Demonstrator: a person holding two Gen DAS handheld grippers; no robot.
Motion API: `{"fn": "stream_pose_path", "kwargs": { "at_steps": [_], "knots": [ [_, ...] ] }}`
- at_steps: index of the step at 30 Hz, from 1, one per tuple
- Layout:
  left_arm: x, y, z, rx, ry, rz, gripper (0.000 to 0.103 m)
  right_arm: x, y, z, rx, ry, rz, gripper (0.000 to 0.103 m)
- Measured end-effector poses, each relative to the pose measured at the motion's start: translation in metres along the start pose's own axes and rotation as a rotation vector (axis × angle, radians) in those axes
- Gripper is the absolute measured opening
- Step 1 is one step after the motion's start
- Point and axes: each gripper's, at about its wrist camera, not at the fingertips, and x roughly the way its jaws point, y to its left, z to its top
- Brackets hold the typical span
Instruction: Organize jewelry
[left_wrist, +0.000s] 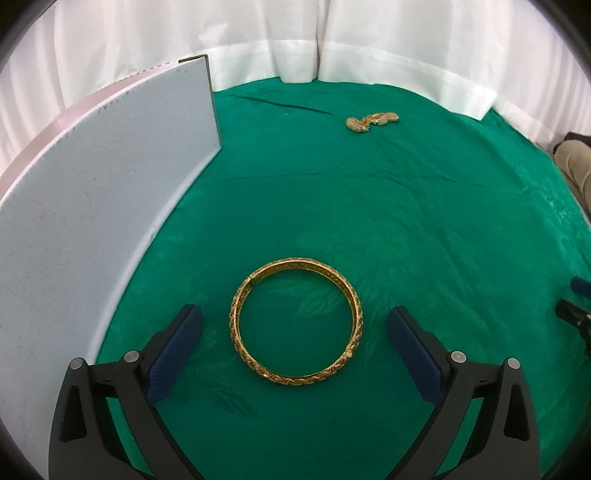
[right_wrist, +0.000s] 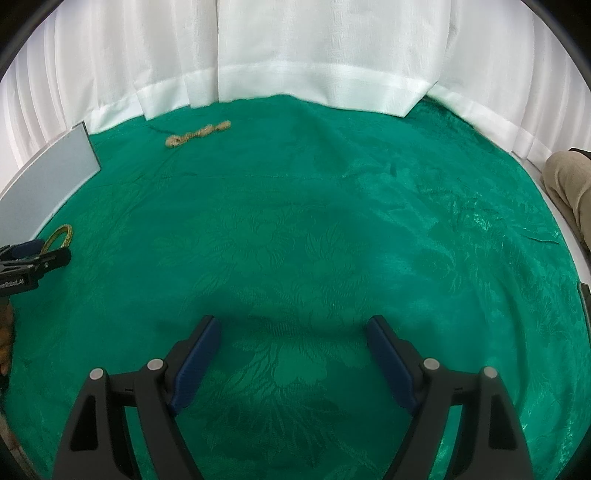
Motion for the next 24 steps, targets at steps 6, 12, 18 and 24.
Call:
{"fn": "stream_pose_path", "kwargs": {
  "at_steps": [6,12,18,24],
  "knots": [
    [0.000,0.000,0.000,-0.002,-0.001,0.000,0.101,-0.017,0.011,0.038,0.001,0.104,0.108,0.084],
    [0.000,-0.001,0.000,-0.002,-0.002,0.000,0.101,-0.019,0.040,0.088,-0.060,0.085,0.156,0.084],
    [0.000,-0.001,0.000,-0.003,-0.002,0.000,0.101,0.012,0.065,0.122,-0.090,0.081,0.188,0.084],
    [0.000,-0.001,0.000,-0.003,-0.003,0.001,0.101,0.044,0.056,0.172,0.012,0.084,0.280,0.084]
  ]
}}
